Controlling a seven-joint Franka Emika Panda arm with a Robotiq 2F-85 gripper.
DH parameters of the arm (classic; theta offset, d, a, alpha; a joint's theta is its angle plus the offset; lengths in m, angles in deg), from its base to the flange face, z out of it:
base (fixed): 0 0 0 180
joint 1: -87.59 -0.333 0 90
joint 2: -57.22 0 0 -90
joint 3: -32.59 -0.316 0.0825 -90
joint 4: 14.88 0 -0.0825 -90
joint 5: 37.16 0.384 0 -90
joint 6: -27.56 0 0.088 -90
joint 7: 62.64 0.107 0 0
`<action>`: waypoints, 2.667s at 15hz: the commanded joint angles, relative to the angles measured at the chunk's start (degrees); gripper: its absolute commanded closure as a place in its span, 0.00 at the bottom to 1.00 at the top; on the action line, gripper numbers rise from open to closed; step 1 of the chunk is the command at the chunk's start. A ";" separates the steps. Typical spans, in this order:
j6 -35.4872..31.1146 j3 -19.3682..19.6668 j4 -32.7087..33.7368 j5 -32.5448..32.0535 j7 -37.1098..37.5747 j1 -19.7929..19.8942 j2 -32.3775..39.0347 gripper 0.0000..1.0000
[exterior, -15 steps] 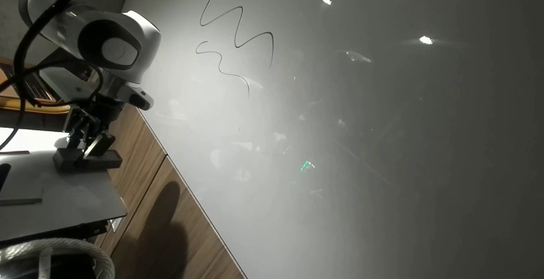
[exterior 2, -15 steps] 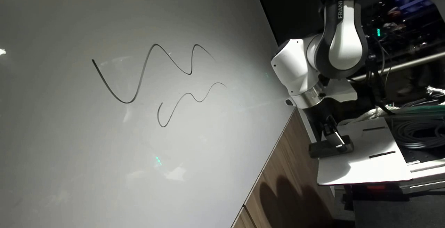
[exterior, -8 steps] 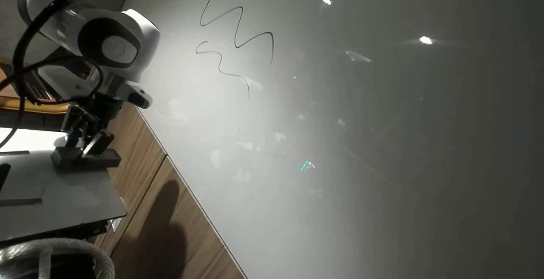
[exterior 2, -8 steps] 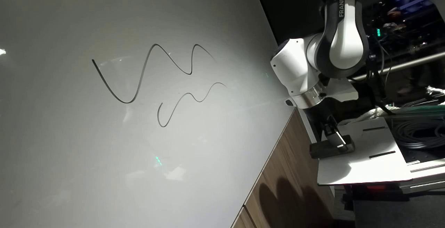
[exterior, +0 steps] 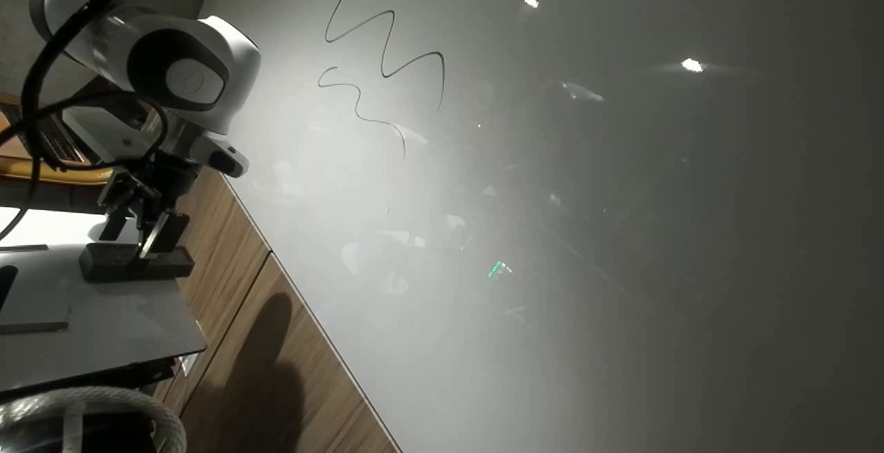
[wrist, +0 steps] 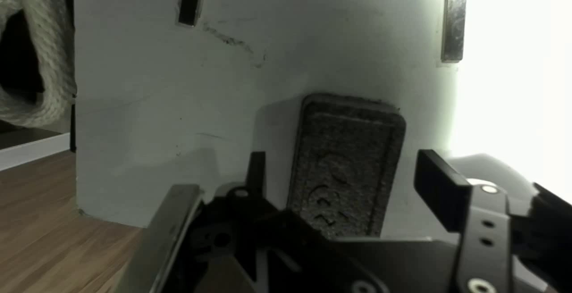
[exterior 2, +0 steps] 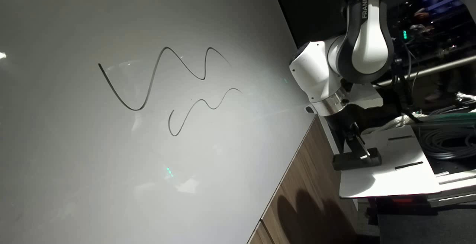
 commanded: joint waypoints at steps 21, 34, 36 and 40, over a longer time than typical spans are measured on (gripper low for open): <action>2.37 -1.27 -0.02 1.27 0.41 -0.81 -2.58 0.72; 5.93 -2.78 0.07 1.09 0.79 -1.39 -6.22 0.72; 8.11 -4.27 0.27 1.06 1.28 -2.20 -9.59 0.72; 13.96 -9.78 2.18 0.57 4.06 -5.40 -18.53 0.72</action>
